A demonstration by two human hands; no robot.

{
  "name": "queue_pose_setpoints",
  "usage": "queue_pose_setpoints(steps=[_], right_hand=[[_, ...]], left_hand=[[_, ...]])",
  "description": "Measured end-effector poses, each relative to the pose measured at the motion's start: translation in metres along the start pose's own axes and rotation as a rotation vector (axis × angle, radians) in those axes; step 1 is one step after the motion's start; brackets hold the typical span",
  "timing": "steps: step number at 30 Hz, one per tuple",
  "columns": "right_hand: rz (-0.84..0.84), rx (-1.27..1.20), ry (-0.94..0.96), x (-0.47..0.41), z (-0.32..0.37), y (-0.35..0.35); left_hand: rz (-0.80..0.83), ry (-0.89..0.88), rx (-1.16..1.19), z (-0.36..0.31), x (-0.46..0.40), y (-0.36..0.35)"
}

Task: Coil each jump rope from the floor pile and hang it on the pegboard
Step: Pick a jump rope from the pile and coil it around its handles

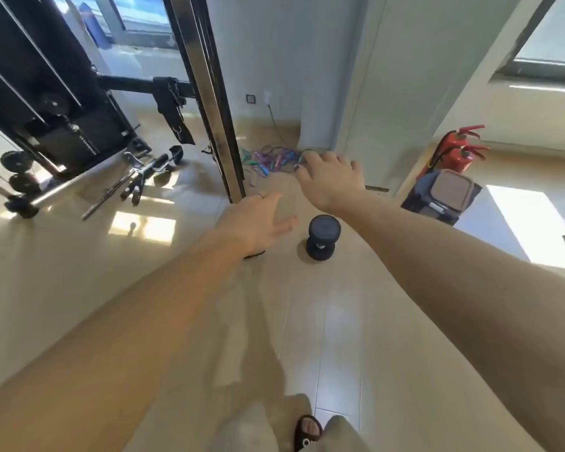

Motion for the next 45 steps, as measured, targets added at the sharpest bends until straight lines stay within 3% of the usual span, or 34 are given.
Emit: queue_pose_setpoints(steps=[6,20,27,38,45], right_hand=[[0.113,0.022,0.038,-0.029,0.003,-0.027],[0.167,-0.015,-0.069,-0.177,0.015,-0.056],[0.198,-0.039,-0.091,-0.253,-0.019,-0.063],[0.313,-0.019,-0.078,-0.399,-0.106,-0.083],[0.316,-0.038,-0.03,-0.505,-0.115,-0.081]], left_hand=[[0.07,0.024,-0.03,0.017,-0.03,-0.012],[0.181,-0.011,-0.099,0.088,-0.178,0.014],[0.247,-0.033,-0.104,0.076,-0.265,0.024],[0.249,0.093,-0.045,0.052,-0.41,0.026],[0.274,0.121,-0.007,0.065,-0.502,0.041]])
Point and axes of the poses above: each hand's wrist, its own x-axis away from the middle knuckle, its own y-axis out of the back of the hand, z = x × y, the point moved 5 cm from there along -x, towards the middle knuckle, and after that the axes turned 5 degrees about z, right-handed, at the moved point
